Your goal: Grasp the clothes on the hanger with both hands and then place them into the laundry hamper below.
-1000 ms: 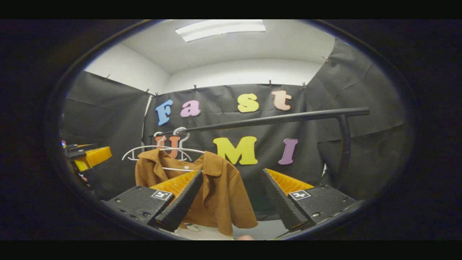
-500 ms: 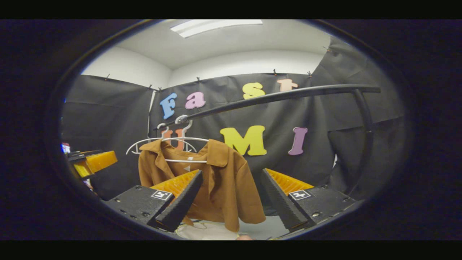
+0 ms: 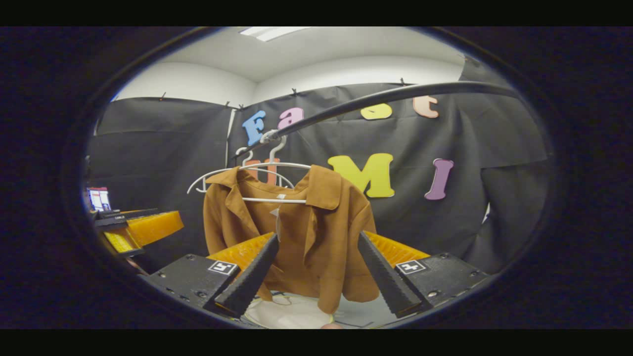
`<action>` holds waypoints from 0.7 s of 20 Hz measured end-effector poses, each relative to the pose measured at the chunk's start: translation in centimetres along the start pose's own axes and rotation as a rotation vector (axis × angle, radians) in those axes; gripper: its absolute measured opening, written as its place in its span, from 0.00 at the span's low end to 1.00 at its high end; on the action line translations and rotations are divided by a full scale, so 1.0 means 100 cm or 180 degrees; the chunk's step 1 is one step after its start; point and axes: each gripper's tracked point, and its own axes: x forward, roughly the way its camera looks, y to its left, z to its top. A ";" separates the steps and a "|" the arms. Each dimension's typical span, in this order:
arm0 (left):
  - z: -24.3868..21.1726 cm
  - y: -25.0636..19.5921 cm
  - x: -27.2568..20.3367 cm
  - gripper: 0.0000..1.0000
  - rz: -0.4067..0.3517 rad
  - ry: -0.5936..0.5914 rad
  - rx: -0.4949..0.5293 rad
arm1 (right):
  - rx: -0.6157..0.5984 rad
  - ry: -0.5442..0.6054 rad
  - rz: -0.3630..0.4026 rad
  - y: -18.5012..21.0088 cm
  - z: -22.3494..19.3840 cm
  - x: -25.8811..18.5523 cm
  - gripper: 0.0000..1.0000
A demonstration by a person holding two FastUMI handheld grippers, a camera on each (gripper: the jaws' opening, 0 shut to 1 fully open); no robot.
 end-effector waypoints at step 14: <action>-0.027 0.002 0.118 0.98 -0.0273 0.0273 -0.0292 | 0.0583 0.0333 -0.0015 -0.004 -0.021 0.124 0.83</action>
